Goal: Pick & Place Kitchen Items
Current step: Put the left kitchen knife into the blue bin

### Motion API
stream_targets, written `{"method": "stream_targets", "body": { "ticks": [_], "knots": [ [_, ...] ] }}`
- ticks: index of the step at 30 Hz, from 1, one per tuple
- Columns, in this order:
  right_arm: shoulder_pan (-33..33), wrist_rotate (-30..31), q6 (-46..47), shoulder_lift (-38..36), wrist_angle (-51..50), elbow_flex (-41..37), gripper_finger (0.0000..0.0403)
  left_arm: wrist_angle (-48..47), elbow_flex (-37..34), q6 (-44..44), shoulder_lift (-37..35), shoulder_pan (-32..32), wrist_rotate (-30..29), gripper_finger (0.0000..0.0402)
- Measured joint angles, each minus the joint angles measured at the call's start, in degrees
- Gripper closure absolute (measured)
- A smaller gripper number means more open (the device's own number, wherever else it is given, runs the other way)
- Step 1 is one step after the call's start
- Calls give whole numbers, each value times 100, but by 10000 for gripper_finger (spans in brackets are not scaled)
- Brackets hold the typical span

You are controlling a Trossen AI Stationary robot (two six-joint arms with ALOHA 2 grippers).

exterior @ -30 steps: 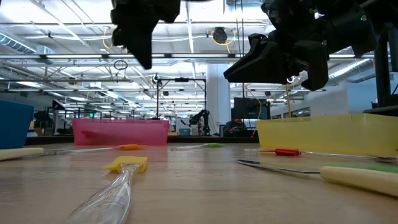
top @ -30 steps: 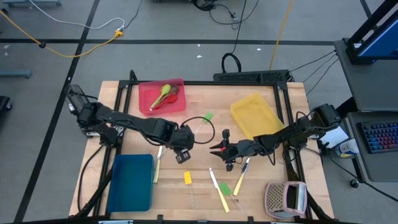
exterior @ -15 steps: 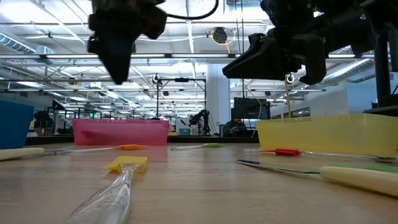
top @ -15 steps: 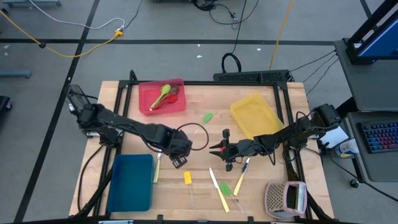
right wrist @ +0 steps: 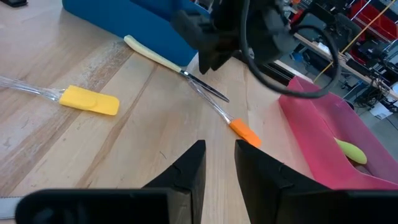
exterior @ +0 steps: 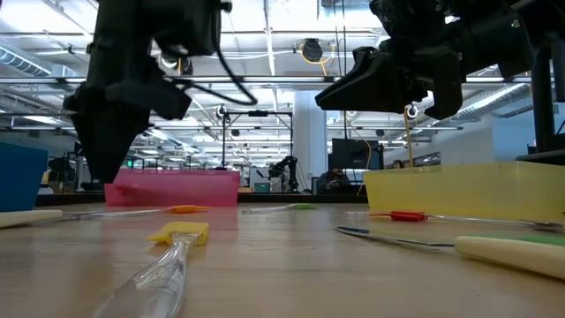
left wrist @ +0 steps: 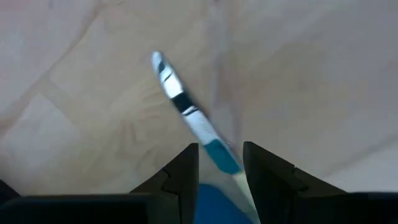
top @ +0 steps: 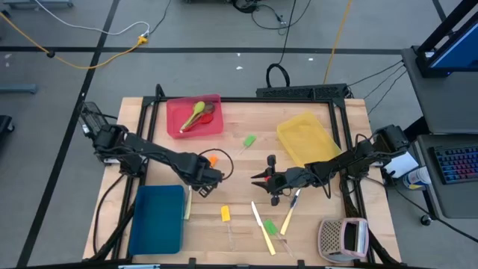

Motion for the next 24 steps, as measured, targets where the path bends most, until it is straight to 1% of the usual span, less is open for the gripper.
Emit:
{"method": "stream_targets", "body": {
  "ticks": [6, 13, 17, 24],
  "knots": [
    [0, -1, -54, 0, -19, -1, 325, 139, -430, -127, 0, 163, 143, 270],
    [0, -1, -99, 0, -60, 0, 325, 1021, -800, -139, -1, 180, 286, 270],
    [0, 0, -102, 0, -62, 0, 325, 921, -910, -285, -28, 182, 308, 270],
    [0, 0, -104, 0, -63, 0, 325, 963, -939, -138, -20, 242, 249, 270]
  ]
}}
